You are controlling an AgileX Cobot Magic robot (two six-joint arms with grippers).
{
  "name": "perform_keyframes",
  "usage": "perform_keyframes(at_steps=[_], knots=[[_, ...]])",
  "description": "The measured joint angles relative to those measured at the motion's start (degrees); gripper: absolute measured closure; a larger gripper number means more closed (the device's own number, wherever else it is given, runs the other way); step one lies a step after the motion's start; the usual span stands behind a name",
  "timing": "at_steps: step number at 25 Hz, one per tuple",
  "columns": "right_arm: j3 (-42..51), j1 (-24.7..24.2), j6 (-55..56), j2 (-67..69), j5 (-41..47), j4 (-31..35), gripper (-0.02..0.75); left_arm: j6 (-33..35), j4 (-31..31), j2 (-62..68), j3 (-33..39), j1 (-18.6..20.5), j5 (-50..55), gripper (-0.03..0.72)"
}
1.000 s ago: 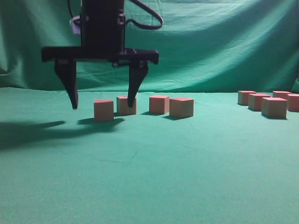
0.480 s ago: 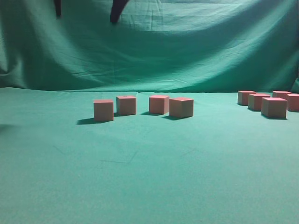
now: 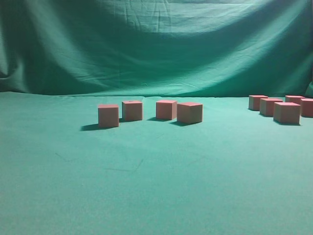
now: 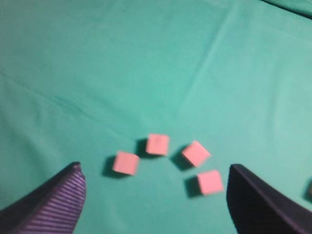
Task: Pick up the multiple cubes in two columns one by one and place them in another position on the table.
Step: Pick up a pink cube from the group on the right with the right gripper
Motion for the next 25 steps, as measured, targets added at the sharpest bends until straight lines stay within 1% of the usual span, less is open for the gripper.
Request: perform_keyframes(at_steps=[4,8,9,13,15,20,22,25], knots=[[11.0,-5.0,-0.1,-6.6,0.0,-0.5,0.147,0.0,0.0,0.0,0.0,0.0,0.0,0.688],[21.9,-11.3,-0.1,-10.7,-0.1,-0.6,0.147,0.0,0.0,0.0,0.0,0.0,0.0,0.688],[24.6,-13.0,-0.1,-11.1,-0.1,-0.7,0.199,0.0,0.0,0.0,0.0,0.0,0.0,0.688],[33.8,-19.0,0.1,-11.5,-0.6,-0.7,0.199,0.0,0.0,0.0,0.0,0.0,0.0,0.688],[37.7,-21.3,0.7,-11.5,-1.4,-0.7,0.199,0.0,0.0,0.0,0.0,0.0,0.0,0.688],[45.6,-25.7,1.3,-11.5,-11.2,0.1,0.199,0.0,0.0,0.0,0.0,0.0,0.0,0.688],[47.4,-26.3,1.3,-11.5,-14.9,0.3,0.199,0.0,0.0,0.0,0.0,0.0,0.0,0.688],[47.7,-26.6,1.3,-10.1,-20.2,0.3,0.199,0.0,0.0,0.0,0.0,0.0,0.0,0.688]])
